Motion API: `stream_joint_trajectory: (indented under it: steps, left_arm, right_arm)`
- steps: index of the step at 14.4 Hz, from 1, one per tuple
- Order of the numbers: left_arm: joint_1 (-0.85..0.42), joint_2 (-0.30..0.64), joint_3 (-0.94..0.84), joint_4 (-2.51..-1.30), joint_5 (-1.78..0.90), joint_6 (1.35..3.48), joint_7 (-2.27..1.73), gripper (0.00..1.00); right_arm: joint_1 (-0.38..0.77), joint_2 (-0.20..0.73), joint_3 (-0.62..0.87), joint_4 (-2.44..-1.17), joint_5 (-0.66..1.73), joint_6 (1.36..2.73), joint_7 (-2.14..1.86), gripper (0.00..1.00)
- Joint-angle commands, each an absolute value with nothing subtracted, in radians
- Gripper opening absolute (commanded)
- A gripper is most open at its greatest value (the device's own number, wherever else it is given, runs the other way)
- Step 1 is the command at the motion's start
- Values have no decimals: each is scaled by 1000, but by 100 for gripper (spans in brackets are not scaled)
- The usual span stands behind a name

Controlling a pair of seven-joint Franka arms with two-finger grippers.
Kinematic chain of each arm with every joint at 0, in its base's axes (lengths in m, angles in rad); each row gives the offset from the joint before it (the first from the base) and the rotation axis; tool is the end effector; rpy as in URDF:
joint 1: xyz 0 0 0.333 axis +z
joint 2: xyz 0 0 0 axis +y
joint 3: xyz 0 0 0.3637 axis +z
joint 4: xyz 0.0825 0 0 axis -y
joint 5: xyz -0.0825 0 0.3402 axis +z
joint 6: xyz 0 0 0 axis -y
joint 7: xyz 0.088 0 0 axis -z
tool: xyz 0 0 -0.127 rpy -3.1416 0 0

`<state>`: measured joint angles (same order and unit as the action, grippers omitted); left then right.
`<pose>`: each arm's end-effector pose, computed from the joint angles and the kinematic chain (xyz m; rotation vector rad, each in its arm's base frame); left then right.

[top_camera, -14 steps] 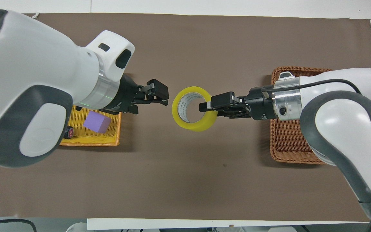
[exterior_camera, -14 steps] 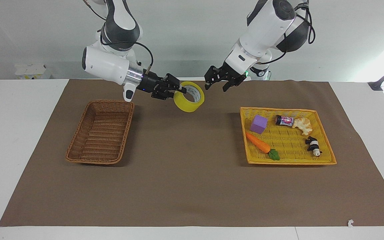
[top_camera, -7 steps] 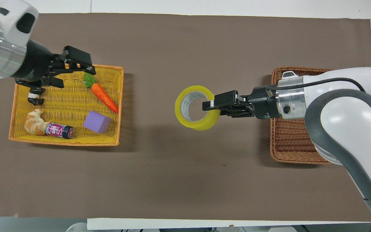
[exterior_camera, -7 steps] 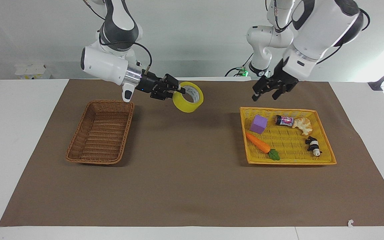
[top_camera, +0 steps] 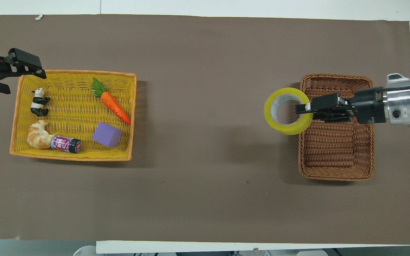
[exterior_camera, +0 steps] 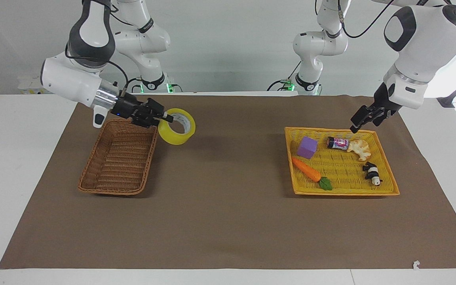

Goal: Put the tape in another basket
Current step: 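Lower the tape into the brown basket with the right gripper, then open the right gripper and pull it back from the tape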

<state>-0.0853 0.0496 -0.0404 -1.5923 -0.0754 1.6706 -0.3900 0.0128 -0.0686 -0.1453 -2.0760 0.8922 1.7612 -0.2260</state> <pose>0.5320 -0.0755 0.6262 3.0316 0.4130 0.0124 0.4788 0.0193 0.5247 -2.2437 0.2263 0.0901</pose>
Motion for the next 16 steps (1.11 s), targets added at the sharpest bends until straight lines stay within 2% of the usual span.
stream_joint_trajectory:
  steps: [1, 5, 10, 13, 14, 15, 16]
  left_arm:
    - [-67, 21, -51, -1618, -55, 1655, -396, 100]
    - [-32, 21, -51, -1617, -55, 1649, -397, 100]
    - [-29, 11, -55, -1628, -55, 1614, -399, 100]
    - [-9, 8, -57, -1623, -54, 1631, -390, 100]
    - [3, 6, -57, -1618, -52, 1632, -390, 100]
    - [6, 8, -57, -1611, -52, 1625, -388, 100]
    - [5, 6, -58, -1617, -52, 1612, -382, 100]
  right_arm:
    - [-115, -43, -133, -2097, 876, 1688, -313, 0]
    - [-239, 66, -133, -2098, 829, 1751, -460, 0]
    - [-264, 176, -135, -2118, 792, 1802, -624, 0]
    - [-267, 183, -135, -2125, 723, 1835, -655, 1]
    - [-268, 184, -135, -2125, 701, 1842, -658, 7]
    - [-273, 184, -135, -2125, 692, 1844, -658, 26]
    - [-275, 184, -135, -2125, 690, 1842, -658, 60]
